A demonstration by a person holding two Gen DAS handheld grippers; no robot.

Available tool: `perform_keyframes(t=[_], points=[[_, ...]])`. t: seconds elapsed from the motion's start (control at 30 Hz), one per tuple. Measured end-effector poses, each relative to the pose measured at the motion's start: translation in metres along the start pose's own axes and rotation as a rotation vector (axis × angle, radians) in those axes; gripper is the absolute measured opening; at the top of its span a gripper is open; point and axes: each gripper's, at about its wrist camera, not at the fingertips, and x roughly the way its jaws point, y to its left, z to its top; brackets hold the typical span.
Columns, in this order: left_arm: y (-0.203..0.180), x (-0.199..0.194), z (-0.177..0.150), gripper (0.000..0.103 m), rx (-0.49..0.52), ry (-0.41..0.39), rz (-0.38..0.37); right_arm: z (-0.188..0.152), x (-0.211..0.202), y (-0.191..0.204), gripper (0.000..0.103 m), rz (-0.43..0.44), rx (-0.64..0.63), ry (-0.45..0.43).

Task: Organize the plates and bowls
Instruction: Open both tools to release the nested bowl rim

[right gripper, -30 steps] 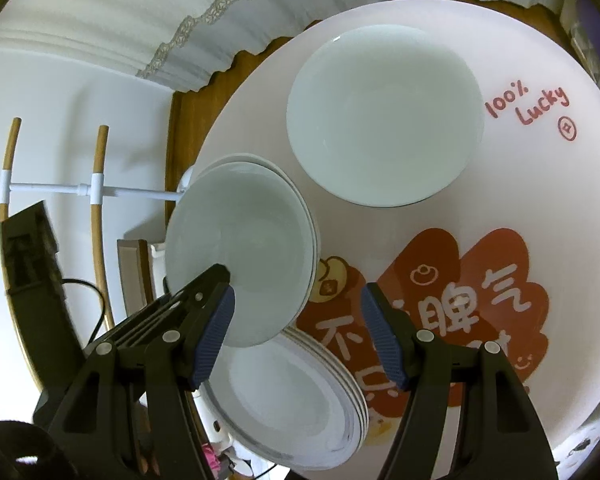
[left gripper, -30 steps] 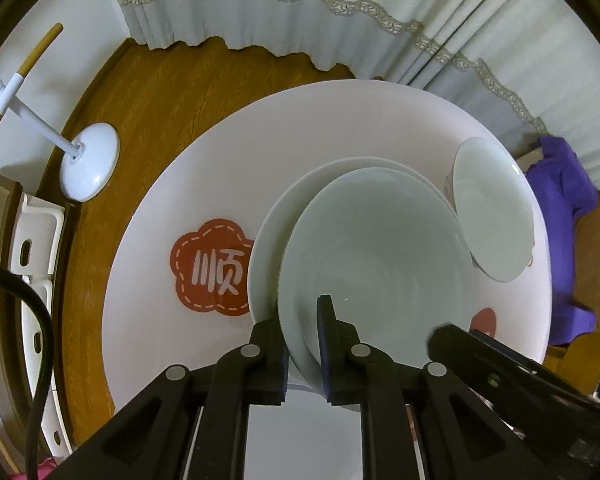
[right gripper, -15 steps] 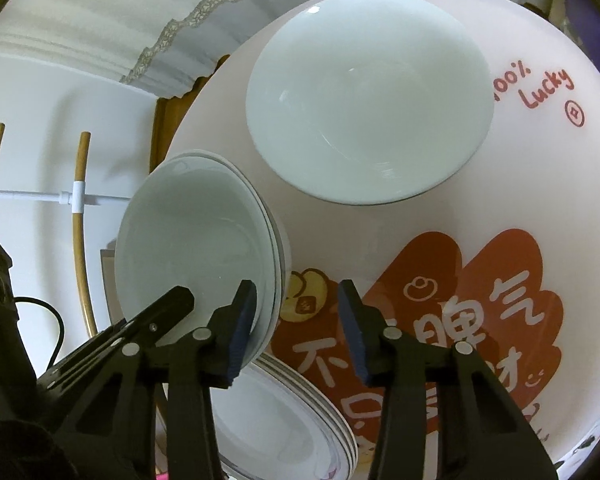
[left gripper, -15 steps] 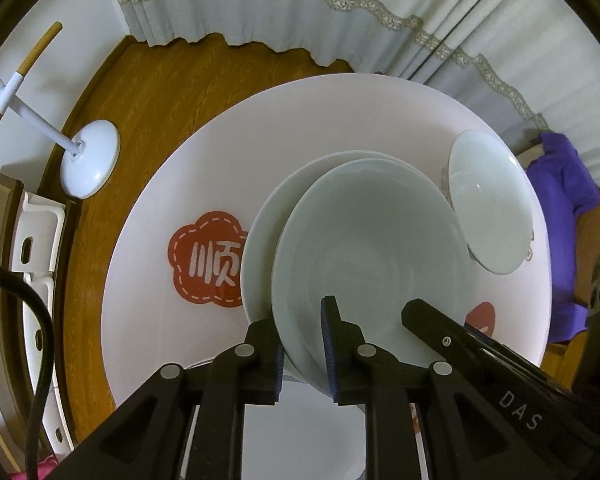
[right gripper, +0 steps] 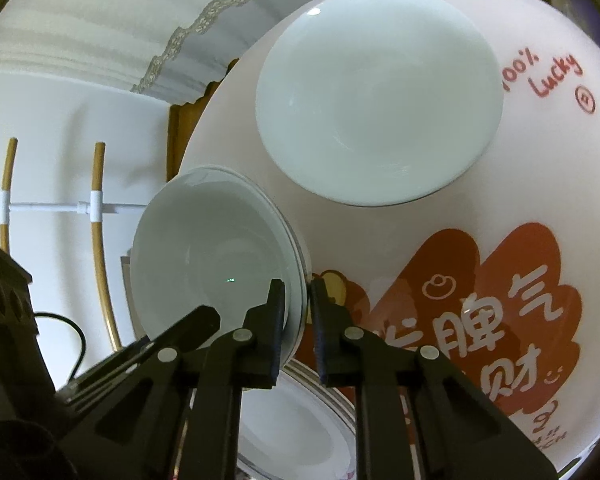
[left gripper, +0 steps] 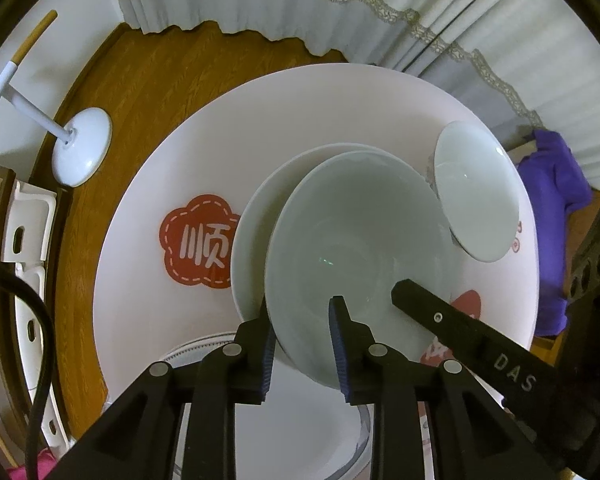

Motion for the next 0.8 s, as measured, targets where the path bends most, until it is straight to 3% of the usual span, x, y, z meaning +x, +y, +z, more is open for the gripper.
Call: perform_keyframes(t=[0.17,0.27,0.4,0.5,0.8], points=[[-0.001,-0.008,-0.002,0.030,0.002,-0.007,0.002,0.001,0.001,0.001,0.011,0.011,0.017,0.002],[0.000,-0.014,-0.003,0.038,0.001,-0.027,-0.002,0.002,0.002,0.003,0.012,0.010,0.019,0.003],[0.000,-0.019,-0.005,0.039,0.012,-0.028,0.002,0.003,0.002,-0.002,0.012,0.021,0.036,0.007],[0.004,-0.024,-0.009,0.050,-0.001,-0.040,0.034,0.002,0.002,-0.004,0.011,0.025,0.044,0.008],[0.010,-0.025,-0.012,0.050,-0.032,-0.029,0.063,0.004,-0.001,-0.001,0.016,0.015,0.020,0.011]])
